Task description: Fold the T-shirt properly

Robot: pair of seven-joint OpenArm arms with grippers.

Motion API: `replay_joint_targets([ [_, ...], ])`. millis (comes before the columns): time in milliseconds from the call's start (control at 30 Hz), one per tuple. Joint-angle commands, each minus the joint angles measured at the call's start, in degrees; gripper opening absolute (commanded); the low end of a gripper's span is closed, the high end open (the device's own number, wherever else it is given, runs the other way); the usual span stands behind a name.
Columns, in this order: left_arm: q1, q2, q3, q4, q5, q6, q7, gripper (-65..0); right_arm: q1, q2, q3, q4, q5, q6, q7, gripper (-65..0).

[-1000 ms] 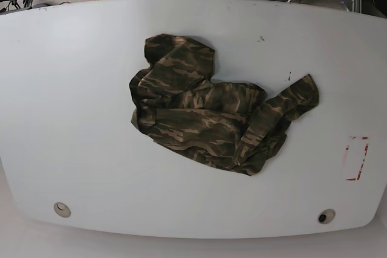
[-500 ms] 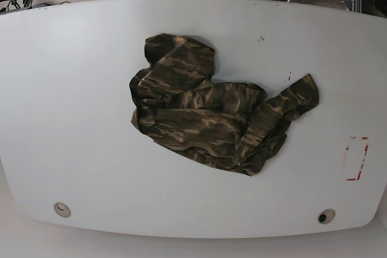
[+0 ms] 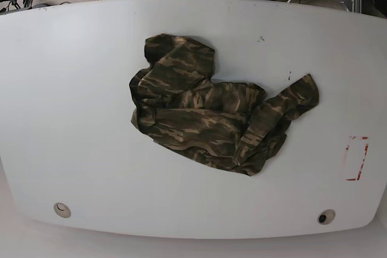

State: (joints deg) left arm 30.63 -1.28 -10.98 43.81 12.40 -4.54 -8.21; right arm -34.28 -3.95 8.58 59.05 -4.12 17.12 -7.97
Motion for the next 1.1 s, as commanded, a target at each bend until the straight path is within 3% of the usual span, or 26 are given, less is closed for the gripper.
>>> replay_joint_targets([
  [0,2.91,-0.26,-0.05,3.0,-0.05,0.01,-0.45,-36.1,-2.6,0.12,0.08,3.42,0.38,0.41,0.45,-55.0],
  [600,25.24,-0.52,-0.05,35.35,-8.4,-0.08,-0.45,-36.1,-19.65,1.97,0.26,29.17,0.82,0.77,-0.87,-55.0],
  [1067,39.74,-5.27,-1.72,57.86,-19.22,-0.08,-0.45,-36.1,-28.0,1.97,0.43,50.89,0.82,0.85,-6.32,-55.0],
])
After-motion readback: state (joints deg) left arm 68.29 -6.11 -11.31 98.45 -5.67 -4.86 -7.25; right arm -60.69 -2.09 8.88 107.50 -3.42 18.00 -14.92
